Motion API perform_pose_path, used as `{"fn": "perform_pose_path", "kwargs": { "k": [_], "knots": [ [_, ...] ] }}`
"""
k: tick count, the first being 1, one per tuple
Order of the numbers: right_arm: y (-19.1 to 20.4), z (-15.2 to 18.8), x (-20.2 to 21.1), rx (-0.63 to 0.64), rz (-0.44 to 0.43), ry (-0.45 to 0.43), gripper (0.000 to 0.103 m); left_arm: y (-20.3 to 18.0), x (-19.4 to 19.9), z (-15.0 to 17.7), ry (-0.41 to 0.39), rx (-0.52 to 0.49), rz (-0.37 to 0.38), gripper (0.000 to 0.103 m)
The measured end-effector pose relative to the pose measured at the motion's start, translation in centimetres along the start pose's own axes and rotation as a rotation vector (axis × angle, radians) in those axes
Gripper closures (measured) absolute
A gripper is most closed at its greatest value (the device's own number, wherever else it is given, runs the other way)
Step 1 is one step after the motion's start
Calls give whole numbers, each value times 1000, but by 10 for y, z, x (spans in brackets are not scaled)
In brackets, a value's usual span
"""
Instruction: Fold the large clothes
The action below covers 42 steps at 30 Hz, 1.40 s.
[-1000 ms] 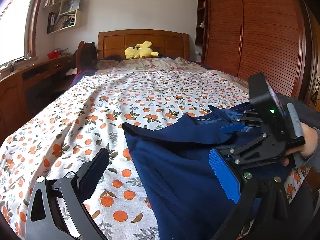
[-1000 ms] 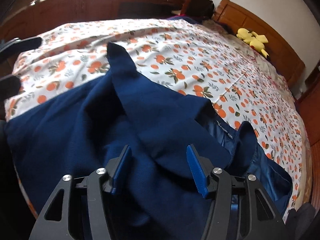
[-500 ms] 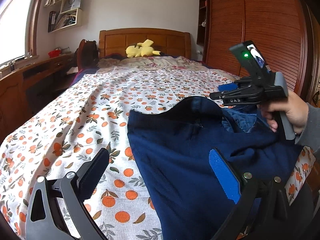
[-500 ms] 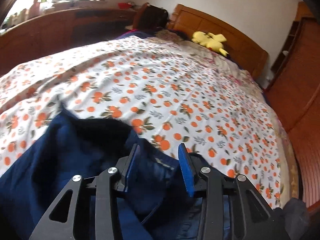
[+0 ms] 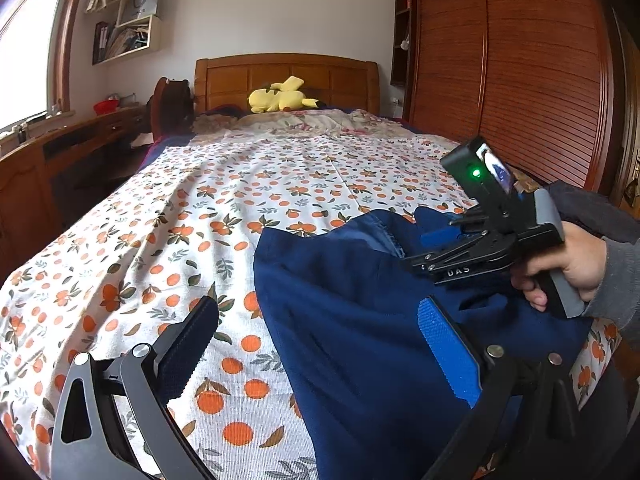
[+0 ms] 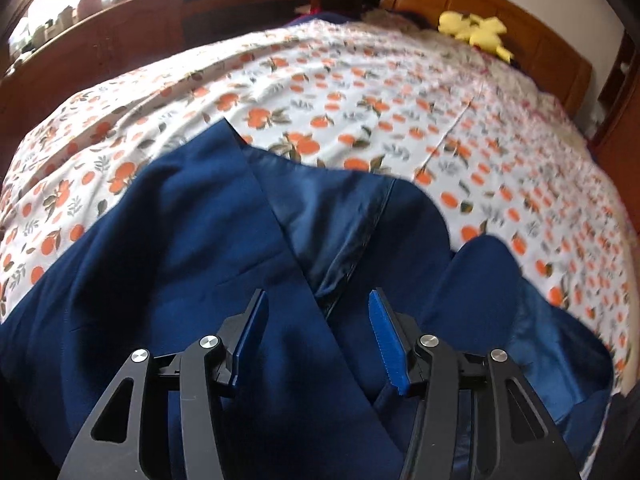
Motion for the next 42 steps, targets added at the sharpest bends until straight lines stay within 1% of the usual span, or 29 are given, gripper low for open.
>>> {"fn": "perform_pose_path", "kwargs": {
  "k": [3,4,5,6,7,8,10,13,14,16,19,21,25,28,29,30,31,32,34,39,42],
  "knots": [
    [-3,8,-13,-25,-37,47,53,1,-1,0,0,1,1,3],
    [-2,10,-17,-32,-55,63,55,1,-1,0,0,1,0,3],
    [-2,11,-19,-37,-69,71,67,2,-1,1,-2,3,-2,3],
    [0,12,-20,-40,-97,76,76,3,-1,1,-1,6,-2,3],
    [2,11,-19,-38,-123,78,96,4,-2,1,1,8,-1,3],
    [5,9,-17,-11,-108,72,101,4,-3,1,2,11,-1,3],
    [11,-2,-7,59,-59,38,101,6,-3,2,4,12,-3,3],
    [9,-28,10,78,-5,-45,101,8,-4,2,5,15,-6,3],
    [6,-43,18,79,27,-85,101,9,-5,2,6,18,-7,3],
    [4,-65,24,82,41,-127,101,12,-5,1,6,23,-8,3],
    [4,-90,22,105,43,-146,101,15,-6,2,9,31,-8,3],
    [11,-103,14,138,43,-148,101,16,-7,3,12,30,-9,3],
    [21,-111,-8,158,37,-124,101,16,-10,2,17,29,-8,3],
    [23,-107,-21,138,23,-107,99,15,-11,2,17,30,-5,3],
    [21,-106,-22,126,27,-106,97,15,-12,2,17,30,-5,3],
    [19,-105,-21,119,37,-108,92,14,-13,1,17,30,-4,3],
    [16,-104,-20,109,49,-113,67,13,-14,0,17,30,-4,3],
    [11,-103,-15,88,70,-122,46,12,-14,0,16,31,-3,3],
    [4,-100,-1,69,77,-153,45,9,-16,-1,15,31,0,3],
    [-19,-85,35,53,84,-186,46,-1,-17,-5,4,25,7,3],
    [-46,-65,59,26,109,-198,46,-7,-15,-9,-14,30,16,3]
  ]
}}
Point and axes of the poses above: each gripper's, at about its wrist camera, not at the fingertips, and x roughly against the way its jaws point, y to its left, z to its underside, the point moved 6 cm from there along -x, roughly the way its jaws point, and after that the axes turned 8 degrees about -z, right-handed, at the moved point
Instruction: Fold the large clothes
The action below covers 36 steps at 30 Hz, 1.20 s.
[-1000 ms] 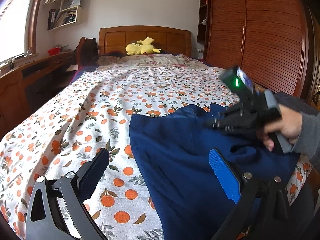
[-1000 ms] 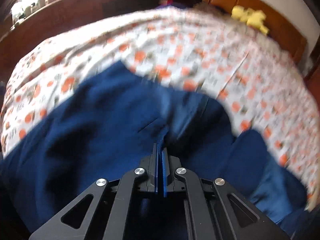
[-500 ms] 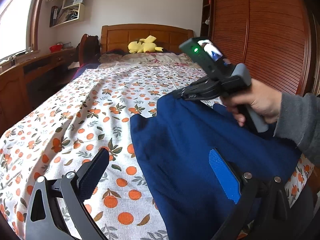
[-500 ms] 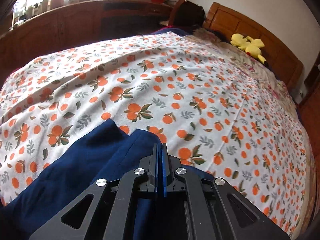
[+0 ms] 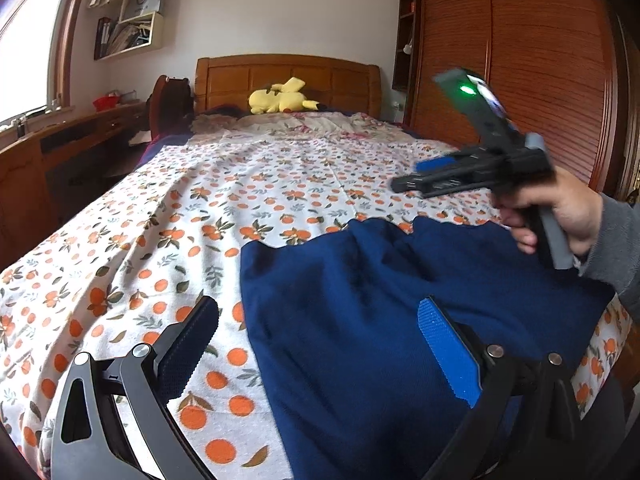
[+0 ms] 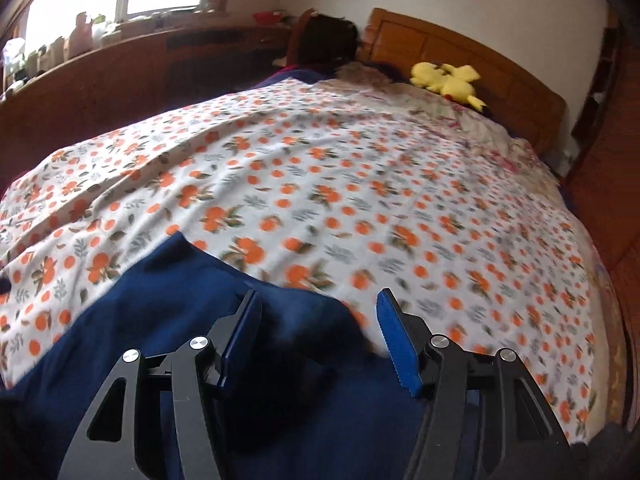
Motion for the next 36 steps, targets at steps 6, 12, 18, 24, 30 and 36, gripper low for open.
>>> {"fn": "perform_pose_path", "kwargs": {
  "k": [6,12,18,24,30,36],
  "knots": [
    [-74,48,39,-89,95,18,46,-10,0,-3,-14,1,7,3],
    [-153,103,52,-237,188,79,46,-19,-4,-4,-13,-2,11,3],
    [-197,150,35,-381,222,164,46,-29,-11,-2,2,-19,13,3],
    [-219,177,19,-508,183,203,46,-33,-16,2,13,-34,13,3],
    [-216,177,14,-506,114,204,99,-33,-19,3,20,-32,14,3],
    [-223,165,26,-465,186,147,101,-34,-21,3,23,-36,14,3]
  ]
}}
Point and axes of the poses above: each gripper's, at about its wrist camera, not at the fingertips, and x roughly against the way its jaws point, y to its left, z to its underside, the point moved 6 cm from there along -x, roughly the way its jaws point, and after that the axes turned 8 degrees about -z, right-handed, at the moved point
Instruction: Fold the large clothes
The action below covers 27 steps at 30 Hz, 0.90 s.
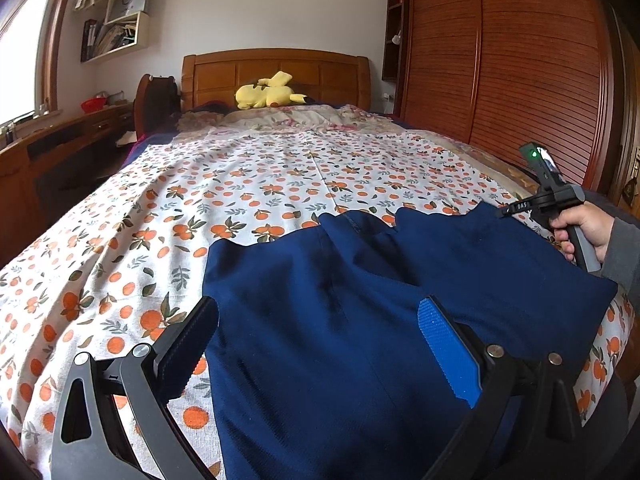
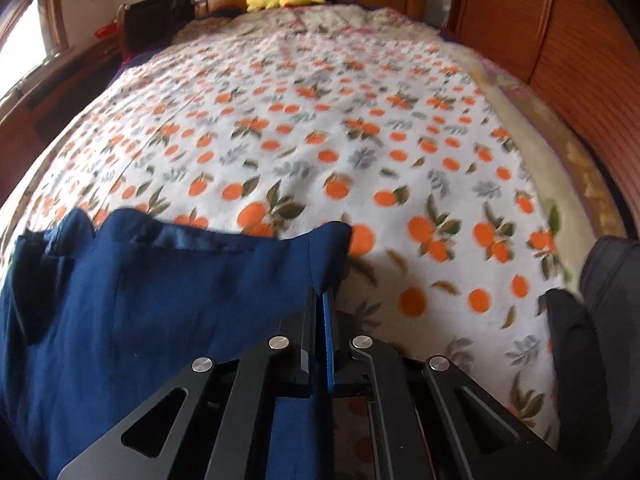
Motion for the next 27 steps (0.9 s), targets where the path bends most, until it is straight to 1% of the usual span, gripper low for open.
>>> {"fn": "perform_pose_path", "kwargs": {
  "k": [1,2,5,7,8,9,10,11,12,13,16,18,20,22,24,25,27],
  "knots": [
    [-7,-2,3,-3,62,-14,102,0,0,0,0,1,0,3],
    [-13,-3,3,-10,92,-18,102,0,0,0,1,3,1,3],
    [-23,0,-1,-40,115,10,101,0,0,0,1,2,0,3],
    [-22,2,0,-29,126,20,100,0,0,0,1,3,1,3],
    [-20,2,3,-23,136,18,98,0,0,0,1,2,0,3],
    [-17,1,10,-13,135,10,98,0,0,0,0,1,0,3],
    [-14,0,15,-4,130,1,94,0,0,0,-2,0,-1,3],
    [-9,0,26,21,130,-15,82,0,1,1,-4,-1,-1,3],
    [-5,1,34,36,130,-28,75,0,2,0,-6,-3,-2,3],
    [0,2,43,51,121,-45,68,0,3,1,-8,-4,-1,3],
    [23,14,72,97,64,-84,66,-3,8,1,-15,-11,2,3],
    [43,28,88,127,13,-103,60,-7,12,1,-22,-18,5,3],
    [69,49,104,174,-27,-122,52,-12,15,2,-26,-27,9,3],
    [90,63,110,202,-60,-131,47,-17,18,3,-29,-36,12,3],
    [112,81,113,230,-90,-129,46,-22,20,4,-32,-44,15,3],
    [123,91,113,243,-101,-130,44,-25,21,5,-32,-47,16,3],
    [139,103,113,255,-132,-126,43,-29,24,8,-33,-53,16,3]
  ]
}}
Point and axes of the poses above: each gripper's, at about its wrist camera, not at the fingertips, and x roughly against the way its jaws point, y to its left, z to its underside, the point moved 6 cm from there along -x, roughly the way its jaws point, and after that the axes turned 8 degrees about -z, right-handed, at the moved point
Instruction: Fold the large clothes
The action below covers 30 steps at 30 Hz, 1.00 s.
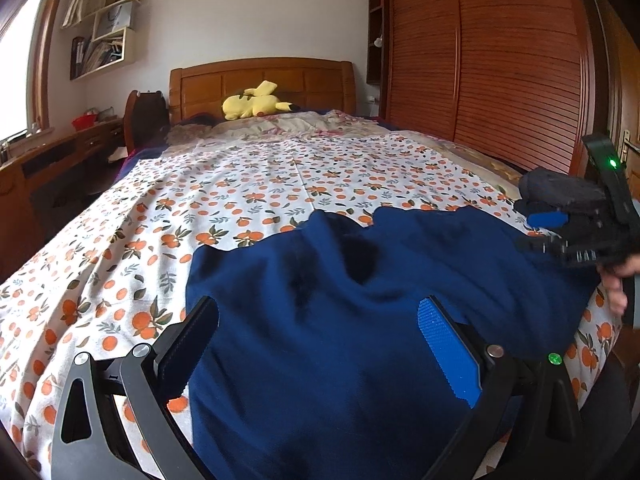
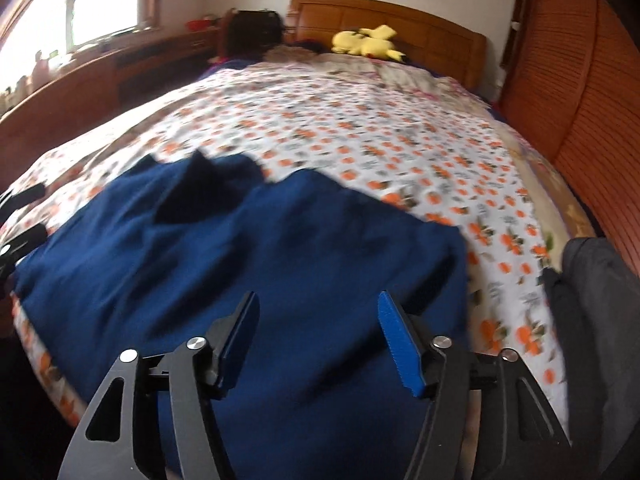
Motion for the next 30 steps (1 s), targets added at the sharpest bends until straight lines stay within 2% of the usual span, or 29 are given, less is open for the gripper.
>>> {"fn": "perform_pose_path", "kwargs": {
  "k": [6,12,23,30],
  "knots": [
    [46,14,-1,43,-75,-1,43,-8,11,13,9,-11,-4,3],
    [73,26,-1,77,-118,-8,43,-7,26,27,22,-7,-43,3],
    [75,47,-18,52,-157,1,43,18,61,55,70,43,-152,3],
    [73,56,-27,53,-173,7,42,53,75,70,134,105,-248,3]
  ]
}}
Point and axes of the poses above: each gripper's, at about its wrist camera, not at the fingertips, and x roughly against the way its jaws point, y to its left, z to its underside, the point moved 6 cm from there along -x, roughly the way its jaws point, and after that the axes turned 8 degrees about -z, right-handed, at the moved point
